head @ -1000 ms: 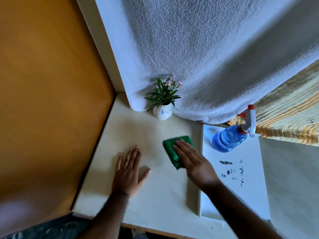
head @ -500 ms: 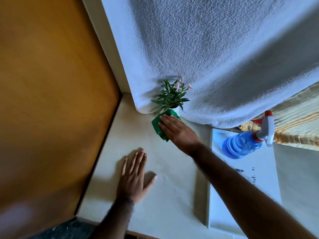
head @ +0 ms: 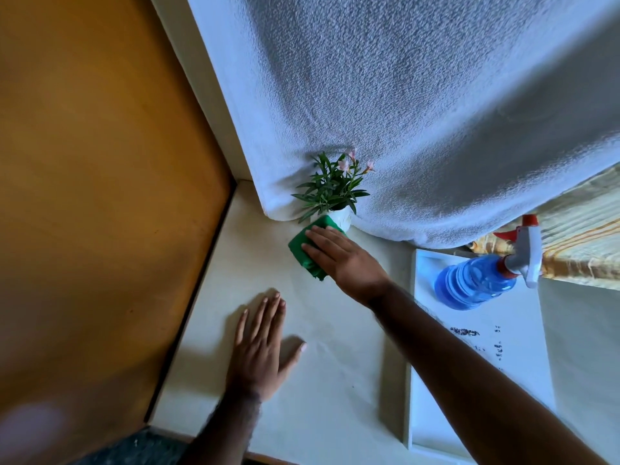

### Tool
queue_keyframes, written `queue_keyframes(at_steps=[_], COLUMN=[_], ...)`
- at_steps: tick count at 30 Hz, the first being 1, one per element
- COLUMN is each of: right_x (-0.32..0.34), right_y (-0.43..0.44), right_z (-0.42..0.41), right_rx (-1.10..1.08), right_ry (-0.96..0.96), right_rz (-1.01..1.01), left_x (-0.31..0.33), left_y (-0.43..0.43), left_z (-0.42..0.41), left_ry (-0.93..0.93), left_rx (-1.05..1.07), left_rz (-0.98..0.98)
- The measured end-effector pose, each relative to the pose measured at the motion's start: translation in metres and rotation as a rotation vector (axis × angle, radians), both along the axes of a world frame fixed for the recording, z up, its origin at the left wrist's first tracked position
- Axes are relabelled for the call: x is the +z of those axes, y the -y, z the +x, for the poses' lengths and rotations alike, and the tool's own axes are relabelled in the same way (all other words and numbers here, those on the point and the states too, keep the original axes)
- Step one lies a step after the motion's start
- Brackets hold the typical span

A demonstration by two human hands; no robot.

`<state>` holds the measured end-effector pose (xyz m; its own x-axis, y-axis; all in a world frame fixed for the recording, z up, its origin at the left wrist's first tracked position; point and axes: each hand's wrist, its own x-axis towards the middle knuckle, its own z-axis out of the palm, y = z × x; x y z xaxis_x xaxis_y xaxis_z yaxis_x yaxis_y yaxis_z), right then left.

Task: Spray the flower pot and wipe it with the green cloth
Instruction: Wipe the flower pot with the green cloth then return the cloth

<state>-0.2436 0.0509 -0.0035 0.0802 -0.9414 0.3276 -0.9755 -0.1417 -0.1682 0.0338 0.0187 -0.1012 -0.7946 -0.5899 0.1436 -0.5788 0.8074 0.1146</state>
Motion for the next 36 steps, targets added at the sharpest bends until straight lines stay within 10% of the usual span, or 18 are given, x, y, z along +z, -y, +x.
queue_keyframes(at_steps=[36], right_x=[0.014], right_y=[-0.004], right_z=[-0.006], right_rx=[-0.091], right_ry=[0.070], right_rz=[0.079], left_x=[0.011], left_y=[-0.002], left_z=[-0.001], left_ry=[0.054], left_rx=[0.015], left_rz=[0.034])
